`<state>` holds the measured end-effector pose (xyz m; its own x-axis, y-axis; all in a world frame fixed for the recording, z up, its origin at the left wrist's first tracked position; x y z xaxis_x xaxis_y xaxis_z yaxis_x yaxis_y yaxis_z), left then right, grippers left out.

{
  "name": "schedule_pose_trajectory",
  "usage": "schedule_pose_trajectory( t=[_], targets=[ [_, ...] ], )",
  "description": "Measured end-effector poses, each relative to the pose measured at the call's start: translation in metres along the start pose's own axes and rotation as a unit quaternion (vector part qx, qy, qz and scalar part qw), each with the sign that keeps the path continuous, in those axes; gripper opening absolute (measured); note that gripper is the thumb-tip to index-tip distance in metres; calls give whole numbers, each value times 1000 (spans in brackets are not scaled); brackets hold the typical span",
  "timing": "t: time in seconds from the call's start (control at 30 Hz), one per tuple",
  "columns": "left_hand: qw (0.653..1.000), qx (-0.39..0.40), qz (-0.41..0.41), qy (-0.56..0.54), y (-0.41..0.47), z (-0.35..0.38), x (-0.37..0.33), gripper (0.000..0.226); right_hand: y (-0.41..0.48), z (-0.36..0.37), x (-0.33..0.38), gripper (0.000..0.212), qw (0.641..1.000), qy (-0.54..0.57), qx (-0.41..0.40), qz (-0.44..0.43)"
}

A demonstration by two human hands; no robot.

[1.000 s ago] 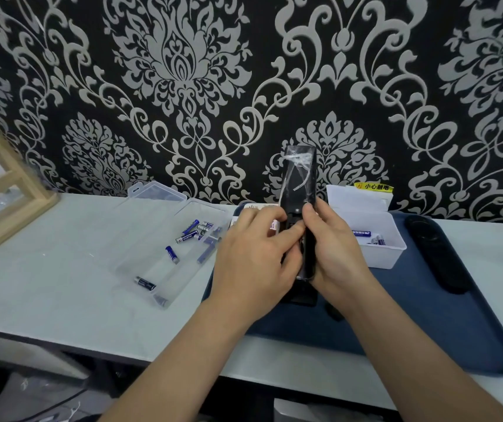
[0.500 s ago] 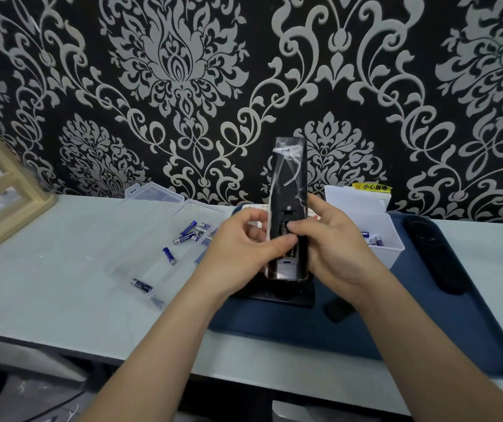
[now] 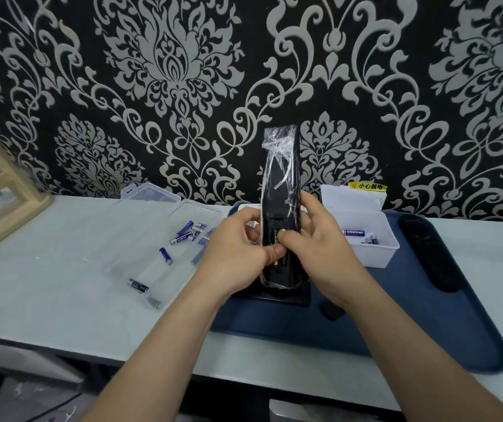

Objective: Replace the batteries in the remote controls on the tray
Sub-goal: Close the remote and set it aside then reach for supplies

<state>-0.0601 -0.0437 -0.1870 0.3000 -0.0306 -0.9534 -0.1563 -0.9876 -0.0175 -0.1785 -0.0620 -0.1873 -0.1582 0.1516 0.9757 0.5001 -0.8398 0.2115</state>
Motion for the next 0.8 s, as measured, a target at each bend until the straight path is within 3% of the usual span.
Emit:
schedule_pose_trajectory(
  t=[0.13,0.37,0.53,0.6,0.7,0.8],
  targets=[
    [1000,-6,1,20,1,3,-2,35,-4,-6,2,46,1000,-8,18,6],
    [994,0,24,110,10,31,-6,41,-22,-32,8,48,996,-69,-45,14],
    [991,76,52,96,13,55,-13,45,-38,-65,20,48,995,-60,-73,27],
    [983,93,28,153,10,55,-9,47,-42,-78,27,47,993,-59,-103,21],
    [903,123,29,410,6,78,-10,36,-53,-106,30,45,986,-13,-167,18],
    [833,138,51,534,3,102,-7,43,-57,-116,28,44,983,25,-180,19]
  ],
)
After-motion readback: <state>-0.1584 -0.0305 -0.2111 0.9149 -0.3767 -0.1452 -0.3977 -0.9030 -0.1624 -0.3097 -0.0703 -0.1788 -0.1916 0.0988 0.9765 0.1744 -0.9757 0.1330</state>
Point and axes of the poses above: each hand's wrist, its own y-axis towards the middle knuckle, its own z-axis out of the palm, x = y × z, the point moved 6 cm from there along y, towards the middle knuckle, and after that the axes turned 13 degrees about x, right-handed, at the moved point
